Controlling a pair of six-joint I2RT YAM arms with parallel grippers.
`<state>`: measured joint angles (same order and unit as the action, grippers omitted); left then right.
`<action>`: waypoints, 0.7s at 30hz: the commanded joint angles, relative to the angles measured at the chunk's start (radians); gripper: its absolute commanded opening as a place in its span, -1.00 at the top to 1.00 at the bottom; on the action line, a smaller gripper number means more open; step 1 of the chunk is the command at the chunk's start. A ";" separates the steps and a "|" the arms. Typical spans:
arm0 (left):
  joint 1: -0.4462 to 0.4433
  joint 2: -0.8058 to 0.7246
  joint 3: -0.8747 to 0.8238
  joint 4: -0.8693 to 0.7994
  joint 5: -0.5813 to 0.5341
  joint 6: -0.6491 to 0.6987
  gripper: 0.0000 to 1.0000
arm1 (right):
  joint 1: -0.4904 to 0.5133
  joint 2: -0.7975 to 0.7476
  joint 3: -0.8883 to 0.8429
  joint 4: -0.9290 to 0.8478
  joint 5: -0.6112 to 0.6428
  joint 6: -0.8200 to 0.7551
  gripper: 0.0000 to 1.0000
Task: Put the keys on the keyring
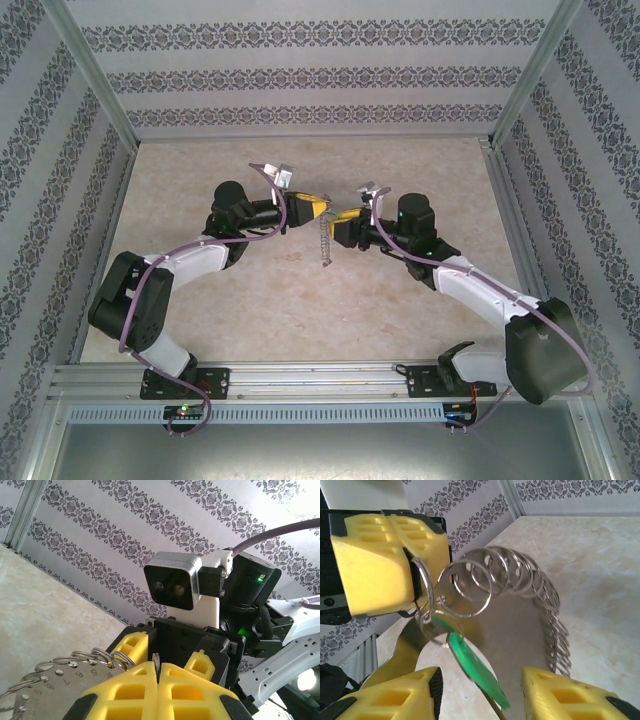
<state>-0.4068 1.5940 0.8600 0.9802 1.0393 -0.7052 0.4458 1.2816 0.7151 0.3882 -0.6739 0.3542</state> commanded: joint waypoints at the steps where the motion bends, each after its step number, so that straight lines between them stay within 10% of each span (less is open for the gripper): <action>1: -0.012 -0.032 0.001 0.090 0.019 -0.020 1.00 | 0.010 0.014 0.035 0.029 -0.023 -0.033 0.09; 21: -0.013 -0.032 -0.013 0.156 -0.005 -0.043 1.00 | 0.012 -0.037 0.006 0.005 -0.104 -0.036 1.00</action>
<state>-0.4068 1.5940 0.8589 1.0264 1.0382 -0.7383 0.4500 1.2663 0.7227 0.3901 -0.7387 0.3264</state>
